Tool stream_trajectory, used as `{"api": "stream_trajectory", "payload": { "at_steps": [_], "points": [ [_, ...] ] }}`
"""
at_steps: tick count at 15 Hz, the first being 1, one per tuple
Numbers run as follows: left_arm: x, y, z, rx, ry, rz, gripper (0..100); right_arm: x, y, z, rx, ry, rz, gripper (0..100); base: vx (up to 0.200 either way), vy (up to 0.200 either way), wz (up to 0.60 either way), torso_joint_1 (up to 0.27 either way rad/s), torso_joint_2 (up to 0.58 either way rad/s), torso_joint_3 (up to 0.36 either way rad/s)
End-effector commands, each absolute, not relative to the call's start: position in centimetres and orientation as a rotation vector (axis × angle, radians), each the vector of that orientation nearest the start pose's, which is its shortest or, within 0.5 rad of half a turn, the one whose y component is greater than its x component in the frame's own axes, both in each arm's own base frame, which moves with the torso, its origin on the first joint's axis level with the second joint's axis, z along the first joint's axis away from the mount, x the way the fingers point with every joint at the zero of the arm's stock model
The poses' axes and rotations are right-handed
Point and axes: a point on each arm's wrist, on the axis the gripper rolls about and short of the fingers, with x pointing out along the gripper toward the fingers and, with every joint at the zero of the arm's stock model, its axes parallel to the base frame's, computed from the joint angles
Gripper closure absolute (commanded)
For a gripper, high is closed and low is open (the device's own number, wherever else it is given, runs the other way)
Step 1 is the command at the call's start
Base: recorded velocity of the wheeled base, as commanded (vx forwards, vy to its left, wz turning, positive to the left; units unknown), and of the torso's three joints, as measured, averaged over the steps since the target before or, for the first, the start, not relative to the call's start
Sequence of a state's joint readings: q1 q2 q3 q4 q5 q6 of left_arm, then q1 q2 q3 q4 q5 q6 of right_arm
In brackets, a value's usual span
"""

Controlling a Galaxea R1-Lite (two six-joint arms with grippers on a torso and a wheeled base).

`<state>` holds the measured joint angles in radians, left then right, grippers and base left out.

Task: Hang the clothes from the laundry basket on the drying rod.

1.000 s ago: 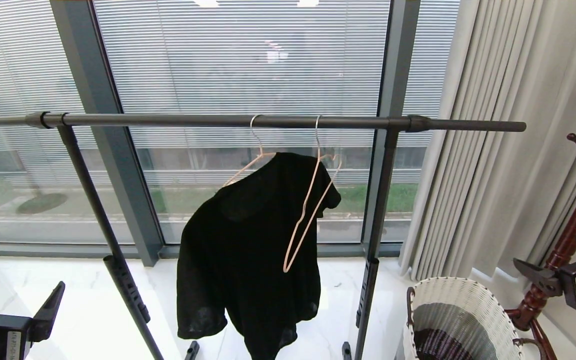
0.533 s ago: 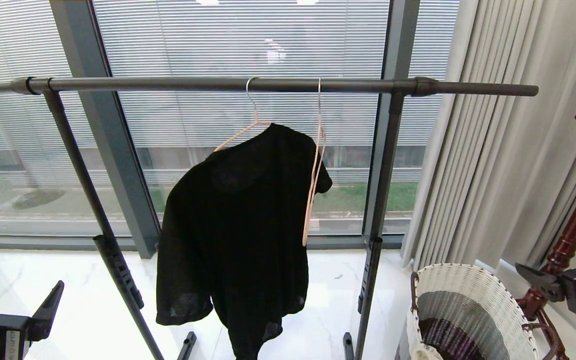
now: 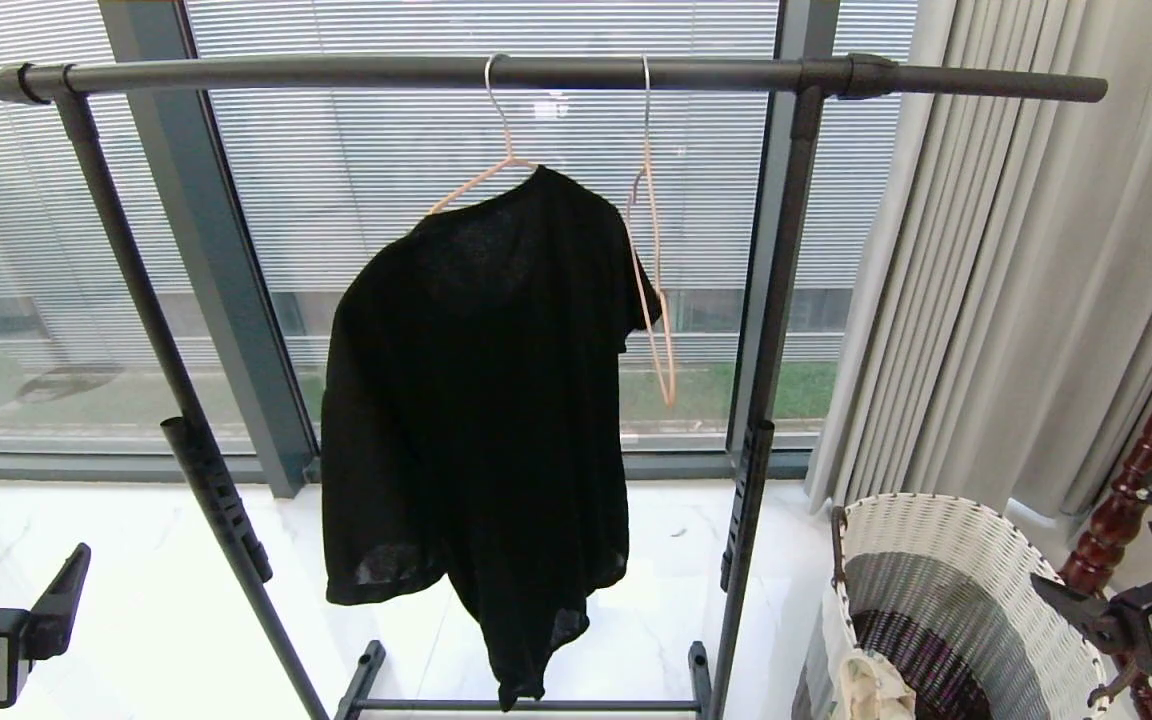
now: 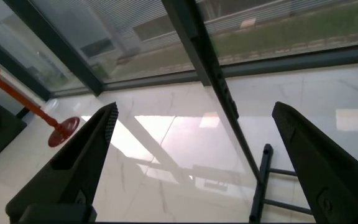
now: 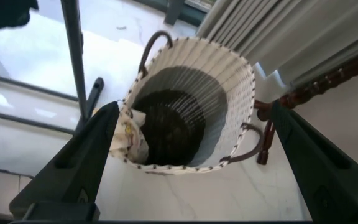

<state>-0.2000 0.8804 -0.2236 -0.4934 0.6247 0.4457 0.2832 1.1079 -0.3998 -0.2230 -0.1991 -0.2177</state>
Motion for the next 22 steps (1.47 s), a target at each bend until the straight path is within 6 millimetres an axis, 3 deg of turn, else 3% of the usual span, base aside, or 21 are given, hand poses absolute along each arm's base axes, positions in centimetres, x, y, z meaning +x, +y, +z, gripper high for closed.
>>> {"api": "stream_trajectory", "payload": {
  "at_steps": [1,4,8,12,18,22],
  "points": [
    [9.2,-0.5,16.9,0.505,0.245,0.382,0,13.3,3.4,16.0,-0.336,0.482,0.138,0,0.000,0.000,0.00,-0.173,0.47,0.300],
    [9.2,-0.5,17.0,0.502,0.238,0.378,0,13.3,3.3,15.0,-0.405,0.521,0.152,0,0.000,0.000,0.00,-0.149,0.46,0.307],
    [9.4,-0.7,17.1,0.496,0.227,0.323,0,15.6,4.1,12.4,-0.496,0.674,0.328,0,0.200,0.000,0.00,-0.086,0.34,0.247],
    [9.3,-0.7,17.1,0.495,0.222,0.323,0,18.5,5.1,9.3,-0.621,0.783,0.484,0,0.050,0.000,0.00,-0.013,0.04,0.022],
    [9.1,-0.7,17.3,0.492,0.211,0.325,0,20.2,6.0,6.6,-0.652,0.871,0.555,0,0.000,0.000,0.00,0.000,0.00,0.000],
    [9.2,-0.7,17.3,0.493,0.211,0.325,0,22.5,7.0,4.4,-0.670,0.883,0.551,0,0.000,0.000,0.00,0.000,0.00,0.000]
  ]
}}
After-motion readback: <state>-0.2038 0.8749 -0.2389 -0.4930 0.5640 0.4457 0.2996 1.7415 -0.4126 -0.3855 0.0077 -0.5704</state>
